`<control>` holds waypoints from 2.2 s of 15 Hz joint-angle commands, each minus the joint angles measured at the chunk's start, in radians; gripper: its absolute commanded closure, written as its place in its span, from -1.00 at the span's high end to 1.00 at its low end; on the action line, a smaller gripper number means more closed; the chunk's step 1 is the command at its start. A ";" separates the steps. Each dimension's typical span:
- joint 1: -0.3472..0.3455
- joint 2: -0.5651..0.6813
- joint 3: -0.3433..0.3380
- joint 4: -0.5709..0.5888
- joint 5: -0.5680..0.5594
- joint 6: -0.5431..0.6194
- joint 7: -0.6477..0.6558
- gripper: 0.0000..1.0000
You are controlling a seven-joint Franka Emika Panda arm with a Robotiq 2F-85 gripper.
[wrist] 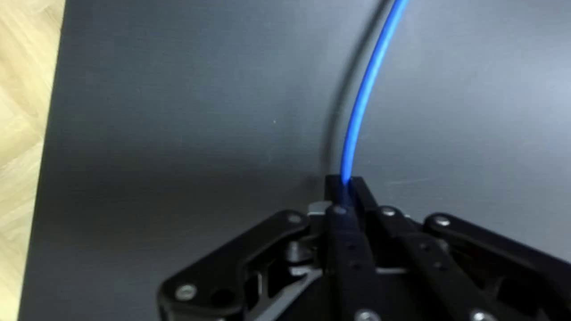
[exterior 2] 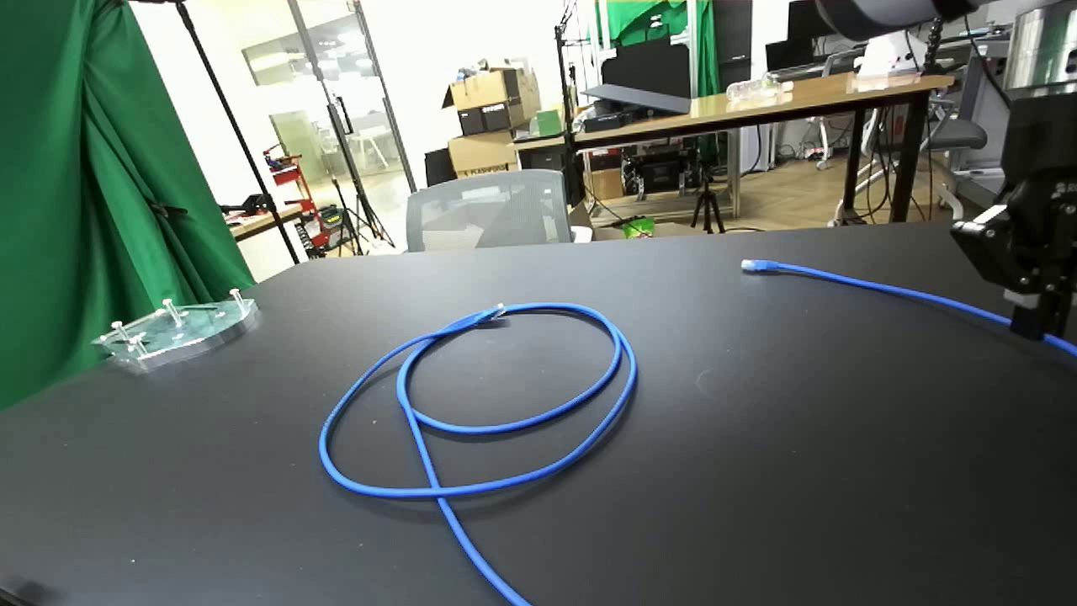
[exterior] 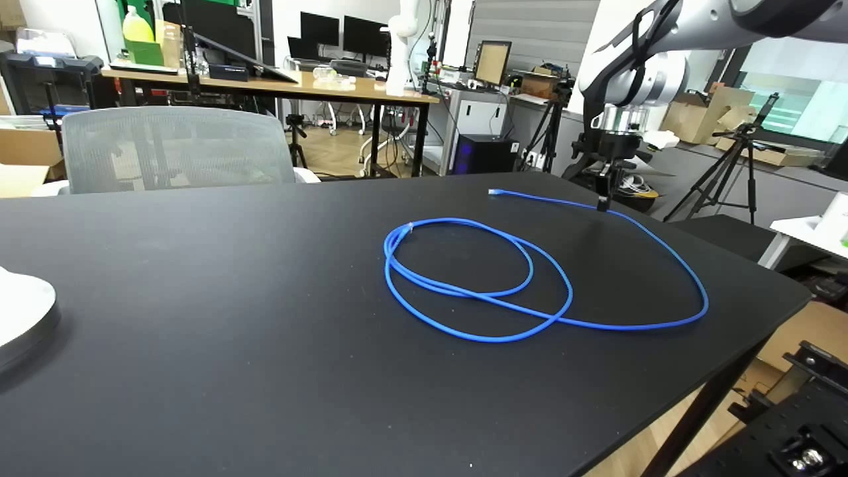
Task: Use the blue cable on the table to make a smaller circle
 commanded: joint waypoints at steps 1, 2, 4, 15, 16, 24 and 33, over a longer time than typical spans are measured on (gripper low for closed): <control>-0.014 -0.032 0.058 0.000 0.029 -0.042 -0.122 -0.97; -0.015 -0.046 0.072 -0.012 0.035 -0.046 -0.169 -0.97; -0.009 -0.068 0.086 -0.032 0.027 -0.036 -0.238 -0.97; 0.053 -0.234 0.123 -0.269 -0.033 0.031 -0.533 -0.97; 0.071 -0.251 0.116 -0.306 -0.054 0.044 -0.541 -0.97; 0.215 -0.421 0.092 -0.692 -0.208 0.316 -0.538 -0.97; 0.235 -0.679 0.103 -1.100 -0.189 0.446 -0.579 -0.97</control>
